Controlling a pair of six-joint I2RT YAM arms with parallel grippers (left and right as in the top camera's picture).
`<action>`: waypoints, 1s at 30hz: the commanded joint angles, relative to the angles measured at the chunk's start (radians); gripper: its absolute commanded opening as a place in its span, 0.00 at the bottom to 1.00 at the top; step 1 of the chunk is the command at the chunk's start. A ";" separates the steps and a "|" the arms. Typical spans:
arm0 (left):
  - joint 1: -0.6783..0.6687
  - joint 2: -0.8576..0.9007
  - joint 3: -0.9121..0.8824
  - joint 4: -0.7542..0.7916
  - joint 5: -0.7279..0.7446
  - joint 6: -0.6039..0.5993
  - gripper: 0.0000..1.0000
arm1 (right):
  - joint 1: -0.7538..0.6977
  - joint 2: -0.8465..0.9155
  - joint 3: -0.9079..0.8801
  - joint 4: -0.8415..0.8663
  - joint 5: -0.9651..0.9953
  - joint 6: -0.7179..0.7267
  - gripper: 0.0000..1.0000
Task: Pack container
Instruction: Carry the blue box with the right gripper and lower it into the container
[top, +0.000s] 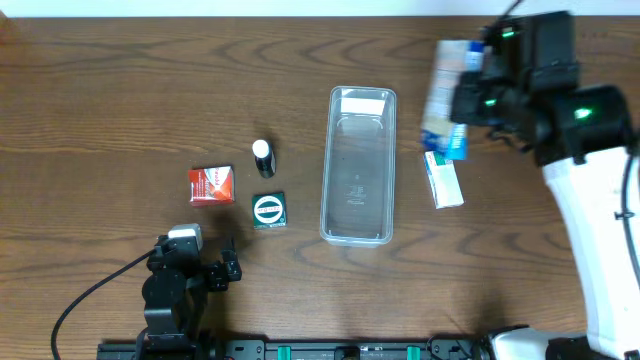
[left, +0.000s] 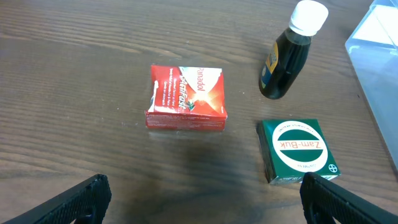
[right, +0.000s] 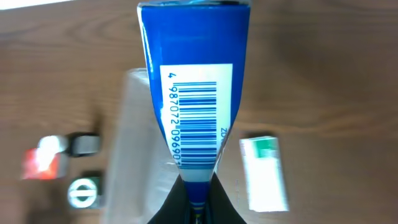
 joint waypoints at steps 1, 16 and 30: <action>0.006 -0.006 -0.013 0.005 0.003 0.017 0.98 | 0.077 0.076 -0.048 0.047 0.002 0.146 0.03; 0.006 -0.006 -0.013 0.005 0.003 0.017 0.98 | 0.195 0.428 -0.088 0.268 -0.019 0.325 0.04; 0.006 -0.006 -0.013 0.005 0.003 0.017 0.98 | 0.202 0.462 -0.089 0.245 -0.132 0.306 0.06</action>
